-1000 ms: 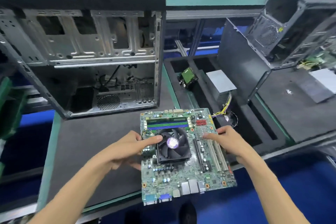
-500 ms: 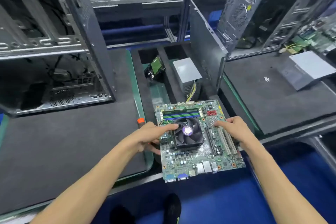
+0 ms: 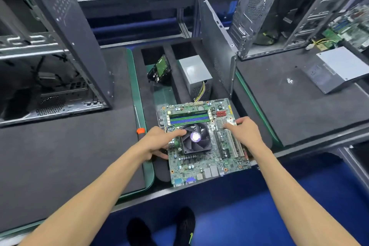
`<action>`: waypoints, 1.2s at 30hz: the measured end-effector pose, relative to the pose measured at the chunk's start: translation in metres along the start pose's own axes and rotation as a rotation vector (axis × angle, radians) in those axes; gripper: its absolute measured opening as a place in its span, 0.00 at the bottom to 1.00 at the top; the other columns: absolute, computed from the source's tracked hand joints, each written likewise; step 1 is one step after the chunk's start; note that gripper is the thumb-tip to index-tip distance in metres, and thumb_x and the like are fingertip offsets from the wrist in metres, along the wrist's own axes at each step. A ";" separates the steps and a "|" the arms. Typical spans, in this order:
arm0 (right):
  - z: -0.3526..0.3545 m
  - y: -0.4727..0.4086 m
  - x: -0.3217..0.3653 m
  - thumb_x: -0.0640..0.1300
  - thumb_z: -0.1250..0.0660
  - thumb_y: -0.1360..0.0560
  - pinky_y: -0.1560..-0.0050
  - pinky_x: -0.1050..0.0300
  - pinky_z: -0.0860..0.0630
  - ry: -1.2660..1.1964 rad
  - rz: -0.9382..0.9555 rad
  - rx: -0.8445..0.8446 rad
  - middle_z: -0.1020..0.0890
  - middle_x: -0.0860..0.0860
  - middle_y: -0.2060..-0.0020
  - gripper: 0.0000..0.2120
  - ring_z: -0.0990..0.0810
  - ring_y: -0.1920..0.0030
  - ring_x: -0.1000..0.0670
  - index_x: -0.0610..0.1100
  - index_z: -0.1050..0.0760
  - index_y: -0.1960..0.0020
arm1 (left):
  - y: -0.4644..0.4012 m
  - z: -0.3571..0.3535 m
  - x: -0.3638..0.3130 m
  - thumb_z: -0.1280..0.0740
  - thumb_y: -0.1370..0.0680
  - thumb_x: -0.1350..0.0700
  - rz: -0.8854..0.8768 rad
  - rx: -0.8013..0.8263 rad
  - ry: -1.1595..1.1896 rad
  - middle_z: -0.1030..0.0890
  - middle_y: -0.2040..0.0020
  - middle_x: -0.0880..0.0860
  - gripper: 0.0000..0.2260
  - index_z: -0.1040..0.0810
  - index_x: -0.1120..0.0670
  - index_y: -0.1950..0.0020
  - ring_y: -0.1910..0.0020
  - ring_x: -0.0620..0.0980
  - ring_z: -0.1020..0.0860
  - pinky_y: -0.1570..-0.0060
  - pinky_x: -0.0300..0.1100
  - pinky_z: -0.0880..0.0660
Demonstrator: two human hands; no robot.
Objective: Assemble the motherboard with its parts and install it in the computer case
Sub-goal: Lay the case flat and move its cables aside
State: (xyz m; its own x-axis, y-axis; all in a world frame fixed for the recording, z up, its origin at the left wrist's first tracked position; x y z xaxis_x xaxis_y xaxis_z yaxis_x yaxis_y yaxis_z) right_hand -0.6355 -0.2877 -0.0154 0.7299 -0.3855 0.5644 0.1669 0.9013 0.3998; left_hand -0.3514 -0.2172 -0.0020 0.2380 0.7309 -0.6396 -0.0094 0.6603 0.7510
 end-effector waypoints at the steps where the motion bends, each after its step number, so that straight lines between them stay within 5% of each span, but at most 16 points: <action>1: 0.001 0.001 0.002 0.59 0.27 0.25 0.65 0.56 0.29 0.035 0.001 -0.005 0.17 0.45 0.54 0.27 0.21 0.62 0.50 0.41 0.28 0.36 | 0.000 0.001 0.000 0.22 0.34 0.37 -0.004 -0.007 -0.002 0.26 0.53 0.56 0.31 0.21 0.61 0.45 0.51 0.52 0.24 0.58 0.53 0.16; 3: 0.005 0.003 0.007 0.60 0.29 0.24 0.66 0.56 0.30 0.139 0.003 -0.009 0.18 0.47 0.59 0.28 0.21 0.62 0.49 0.39 0.27 0.37 | 0.001 0.003 -0.002 0.22 0.34 0.36 -0.003 -0.042 -0.032 0.24 0.51 0.57 0.34 0.20 0.64 0.43 0.46 0.54 0.20 0.60 0.53 0.16; 5: 0.008 0.003 0.013 0.60 0.30 0.24 0.65 0.55 0.29 0.261 0.005 -0.008 0.20 0.47 0.62 0.26 0.23 0.64 0.47 0.37 0.23 0.43 | 0.003 0.003 -0.004 0.24 0.32 0.35 -0.010 -0.087 -0.111 0.23 0.55 0.58 0.29 0.24 0.61 0.55 0.50 0.54 0.19 0.61 0.53 0.16; 8: 0.013 0.005 0.025 0.61 0.33 0.23 0.52 0.49 0.22 0.347 0.030 -0.028 0.19 0.43 0.49 0.25 0.20 0.51 0.42 0.39 0.25 0.42 | 0.006 0.001 -0.004 0.27 0.30 0.33 -0.024 -0.147 -0.221 0.37 0.69 0.51 0.28 0.36 0.54 0.63 0.66 0.50 0.30 0.62 0.53 0.16; 13: 0.016 0.018 0.048 0.58 0.35 0.21 0.43 0.45 0.25 0.239 0.167 -0.091 0.27 0.42 0.33 0.28 0.27 0.34 0.41 0.43 0.31 0.27 | 0.012 0.005 -0.001 0.31 0.29 0.29 -0.068 -0.161 -0.228 0.35 0.71 0.46 0.29 0.27 0.56 0.53 0.69 0.47 0.29 0.67 0.45 0.17; 16: 0.016 0.026 0.068 0.56 0.35 0.20 0.44 0.47 0.26 0.150 0.285 -0.113 0.26 0.44 0.36 0.23 0.26 0.37 0.43 0.45 0.30 0.29 | 0.017 0.013 -0.002 0.33 0.28 0.29 -0.084 -0.165 -0.218 0.26 0.59 0.50 0.39 0.30 0.57 0.30 0.58 0.48 0.23 0.63 0.44 0.17; 20: 0.004 0.040 0.118 0.53 0.32 0.21 0.45 0.49 0.24 -0.015 0.470 -0.087 0.23 0.49 0.47 0.18 0.22 0.47 0.49 0.46 0.26 0.35 | 0.038 0.041 -0.009 0.34 0.25 0.32 -0.156 -0.253 -0.133 0.24 0.43 0.50 0.38 0.35 0.56 0.25 0.49 0.49 0.19 0.52 0.47 0.17; 24: -0.031 0.061 0.180 0.53 0.31 0.21 0.53 0.64 0.27 -0.147 0.631 -0.025 0.22 0.51 0.51 0.15 0.22 0.52 0.53 0.47 0.24 0.38 | 0.066 0.087 -0.006 0.34 0.23 0.36 -0.210 -0.358 -0.037 0.21 0.51 0.52 0.31 0.31 0.55 0.29 0.46 0.53 0.18 0.46 0.52 0.19; 28: -0.082 0.087 0.239 0.54 0.29 0.22 0.49 0.59 0.25 -0.241 0.728 0.047 0.22 0.52 0.50 0.17 0.22 0.50 0.52 0.49 0.24 0.37 | 0.093 0.146 0.016 0.33 0.23 0.38 -0.252 -0.503 0.061 0.19 0.52 0.54 0.24 0.27 0.52 0.36 0.46 0.55 0.18 0.44 0.56 0.20; 33: -0.154 0.113 0.303 0.54 0.28 0.23 0.52 0.74 0.33 -0.327 0.761 0.071 0.25 0.51 0.47 0.21 0.24 0.48 0.56 0.50 0.28 0.34 | 0.119 0.236 0.054 0.31 0.22 0.43 -0.309 -0.678 0.216 0.19 0.55 0.50 0.15 0.23 0.52 0.43 0.51 0.52 0.20 0.40 0.57 0.23; 36: -0.185 0.119 0.331 0.56 0.27 0.25 0.49 0.74 0.33 -0.380 0.712 -0.007 0.26 0.51 0.44 0.25 0.26 0.47 0.59 0.50 0.32 0.32 | 0.124 0.289 0.072 0.31 0.22 0.45 -0.356 -0.796 0.296 0.20 0.56 0.51 0.11 0.24 0.52 0.47 0.54 0.53 0.20 0.47 0.52 0.20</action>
State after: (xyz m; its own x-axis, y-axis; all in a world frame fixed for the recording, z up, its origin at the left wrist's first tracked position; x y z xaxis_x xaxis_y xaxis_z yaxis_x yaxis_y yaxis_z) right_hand -0.2518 -0.2713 0.0856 0.3877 0.2418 0.8895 -0.2479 0.9568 -0.1520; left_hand -0.0548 -0.1327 0.0925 0.0976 0.4035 -0.9097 -0.6752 0.6984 0.2373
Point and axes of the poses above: each hand's wrist, its own y-axis away from the middle knuckle, its own z-axis out of the back of the hand, x = y × z, the point moved 3 cm from there along -y, towards the middle knuckle
